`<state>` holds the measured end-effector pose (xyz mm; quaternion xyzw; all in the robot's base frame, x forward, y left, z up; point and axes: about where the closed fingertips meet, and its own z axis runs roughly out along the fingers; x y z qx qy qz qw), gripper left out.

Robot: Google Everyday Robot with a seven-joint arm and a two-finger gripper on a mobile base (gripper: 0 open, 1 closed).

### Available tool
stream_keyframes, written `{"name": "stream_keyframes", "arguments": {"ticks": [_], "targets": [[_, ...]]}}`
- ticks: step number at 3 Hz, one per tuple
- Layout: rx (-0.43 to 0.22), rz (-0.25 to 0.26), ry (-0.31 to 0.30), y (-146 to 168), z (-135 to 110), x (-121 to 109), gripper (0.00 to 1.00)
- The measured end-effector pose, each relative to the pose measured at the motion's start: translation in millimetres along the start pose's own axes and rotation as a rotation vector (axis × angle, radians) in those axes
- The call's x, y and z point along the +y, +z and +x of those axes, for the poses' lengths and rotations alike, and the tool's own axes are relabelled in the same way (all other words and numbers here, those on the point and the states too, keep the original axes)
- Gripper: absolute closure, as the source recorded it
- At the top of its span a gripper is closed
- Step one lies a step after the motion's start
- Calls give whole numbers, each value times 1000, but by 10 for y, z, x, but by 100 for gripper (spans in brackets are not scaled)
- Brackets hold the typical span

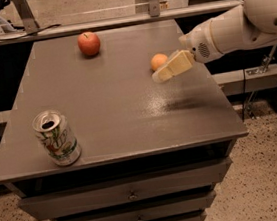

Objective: Move orange near 7up can

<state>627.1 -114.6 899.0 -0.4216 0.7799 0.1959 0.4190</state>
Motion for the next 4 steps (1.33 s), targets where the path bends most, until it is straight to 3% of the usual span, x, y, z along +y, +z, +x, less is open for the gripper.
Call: {"name": "stream_keyframes", "arguments": {"ticks": [1,2,4], "targets": [[-85,22,1,316,-114,-137,0],[-120,46,0,573,-136,-285,0],[-118,89,21,796,4,-553,0]]}}
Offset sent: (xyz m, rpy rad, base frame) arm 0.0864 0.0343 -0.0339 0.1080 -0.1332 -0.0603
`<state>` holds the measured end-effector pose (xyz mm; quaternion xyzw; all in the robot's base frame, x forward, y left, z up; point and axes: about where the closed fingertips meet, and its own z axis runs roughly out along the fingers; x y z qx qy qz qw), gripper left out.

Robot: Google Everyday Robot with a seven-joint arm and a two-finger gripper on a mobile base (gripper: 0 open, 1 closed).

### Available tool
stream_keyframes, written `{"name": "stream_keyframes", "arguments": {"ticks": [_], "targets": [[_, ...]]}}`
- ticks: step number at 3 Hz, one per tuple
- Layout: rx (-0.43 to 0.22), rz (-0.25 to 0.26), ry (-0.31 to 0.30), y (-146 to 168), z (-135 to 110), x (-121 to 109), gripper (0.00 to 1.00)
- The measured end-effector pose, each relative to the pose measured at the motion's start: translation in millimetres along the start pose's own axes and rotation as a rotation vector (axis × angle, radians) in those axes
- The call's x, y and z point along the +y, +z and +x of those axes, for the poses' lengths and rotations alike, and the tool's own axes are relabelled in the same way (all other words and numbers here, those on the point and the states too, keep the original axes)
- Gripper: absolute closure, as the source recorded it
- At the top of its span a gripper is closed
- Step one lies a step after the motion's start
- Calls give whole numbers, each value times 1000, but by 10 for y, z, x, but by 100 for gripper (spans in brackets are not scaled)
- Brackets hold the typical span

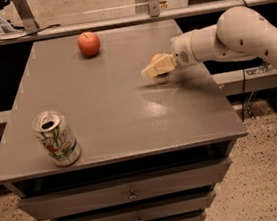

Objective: Move orange near 7up can

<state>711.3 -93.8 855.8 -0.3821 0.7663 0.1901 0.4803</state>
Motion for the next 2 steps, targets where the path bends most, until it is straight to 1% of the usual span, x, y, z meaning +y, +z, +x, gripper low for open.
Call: {"name": "stream_keyframes", "arguments": {"ticks": [1,2], "targets": [[7,17,11,-34,89,-86,0],[10,22,18,-94,176,-128,17]]}}
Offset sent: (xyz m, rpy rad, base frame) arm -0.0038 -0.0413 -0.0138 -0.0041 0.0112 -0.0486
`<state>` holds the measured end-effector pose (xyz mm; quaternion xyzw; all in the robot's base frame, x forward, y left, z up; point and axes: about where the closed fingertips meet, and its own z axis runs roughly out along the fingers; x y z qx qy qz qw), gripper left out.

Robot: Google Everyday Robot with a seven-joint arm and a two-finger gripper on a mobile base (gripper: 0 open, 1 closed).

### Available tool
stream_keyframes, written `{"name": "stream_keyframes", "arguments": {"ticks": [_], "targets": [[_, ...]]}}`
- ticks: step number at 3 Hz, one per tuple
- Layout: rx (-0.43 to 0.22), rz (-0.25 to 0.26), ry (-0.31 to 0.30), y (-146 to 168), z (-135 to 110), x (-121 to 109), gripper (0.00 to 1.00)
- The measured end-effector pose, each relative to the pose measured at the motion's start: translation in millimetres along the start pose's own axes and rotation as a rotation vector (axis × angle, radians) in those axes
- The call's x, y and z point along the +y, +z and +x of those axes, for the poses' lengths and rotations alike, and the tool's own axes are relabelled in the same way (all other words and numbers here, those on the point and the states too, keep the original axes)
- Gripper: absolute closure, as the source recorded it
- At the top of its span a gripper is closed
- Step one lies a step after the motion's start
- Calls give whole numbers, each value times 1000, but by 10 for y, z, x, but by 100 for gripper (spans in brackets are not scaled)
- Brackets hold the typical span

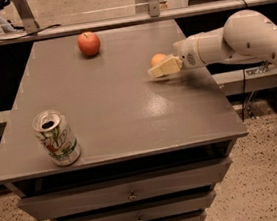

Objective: Move orange near 7up can

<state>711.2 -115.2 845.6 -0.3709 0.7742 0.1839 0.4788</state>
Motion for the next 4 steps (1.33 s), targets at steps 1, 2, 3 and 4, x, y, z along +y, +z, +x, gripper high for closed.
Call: {"name": "stream_keyframes", "arguments": {"ticks": [1,2,3,4], "targets": [[2,-1,2,-53,41,0,41],[-22,-4,-3,-147,-45,18,64],[-63,-22,-4,-343,-250,105,87],[-98,-99,5,-699,-456,431,100]]}}
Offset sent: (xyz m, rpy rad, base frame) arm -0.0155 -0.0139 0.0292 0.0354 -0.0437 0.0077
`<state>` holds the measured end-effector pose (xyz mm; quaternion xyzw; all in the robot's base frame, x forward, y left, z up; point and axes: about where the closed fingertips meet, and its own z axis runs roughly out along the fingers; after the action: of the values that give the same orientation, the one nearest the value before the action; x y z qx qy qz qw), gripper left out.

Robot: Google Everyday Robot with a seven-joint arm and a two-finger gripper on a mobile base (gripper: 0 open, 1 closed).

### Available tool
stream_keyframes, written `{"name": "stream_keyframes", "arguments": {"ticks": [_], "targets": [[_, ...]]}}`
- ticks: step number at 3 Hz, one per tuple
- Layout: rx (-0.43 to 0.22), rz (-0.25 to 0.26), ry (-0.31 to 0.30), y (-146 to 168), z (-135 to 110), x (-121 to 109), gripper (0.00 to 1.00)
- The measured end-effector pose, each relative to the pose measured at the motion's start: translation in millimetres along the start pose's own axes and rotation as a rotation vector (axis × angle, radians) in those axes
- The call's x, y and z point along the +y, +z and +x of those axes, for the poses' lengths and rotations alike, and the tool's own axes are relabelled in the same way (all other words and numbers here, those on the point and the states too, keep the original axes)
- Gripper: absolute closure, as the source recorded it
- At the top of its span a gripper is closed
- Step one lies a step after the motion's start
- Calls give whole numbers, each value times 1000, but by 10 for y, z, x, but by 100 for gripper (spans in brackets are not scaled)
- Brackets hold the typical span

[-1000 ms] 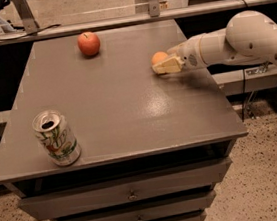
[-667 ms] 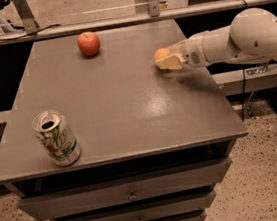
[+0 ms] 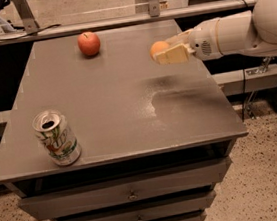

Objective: Move orange near 7up can

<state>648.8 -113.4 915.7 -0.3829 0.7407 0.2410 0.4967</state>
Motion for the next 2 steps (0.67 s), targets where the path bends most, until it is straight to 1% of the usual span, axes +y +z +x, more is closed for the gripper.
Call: {"name": "stream_keyframes", "arguments": {"ticks": [1,2], "targets": [[0,0,0,3,-1,-1,100],[-28,-62,-5,13,20,281,100]]}}
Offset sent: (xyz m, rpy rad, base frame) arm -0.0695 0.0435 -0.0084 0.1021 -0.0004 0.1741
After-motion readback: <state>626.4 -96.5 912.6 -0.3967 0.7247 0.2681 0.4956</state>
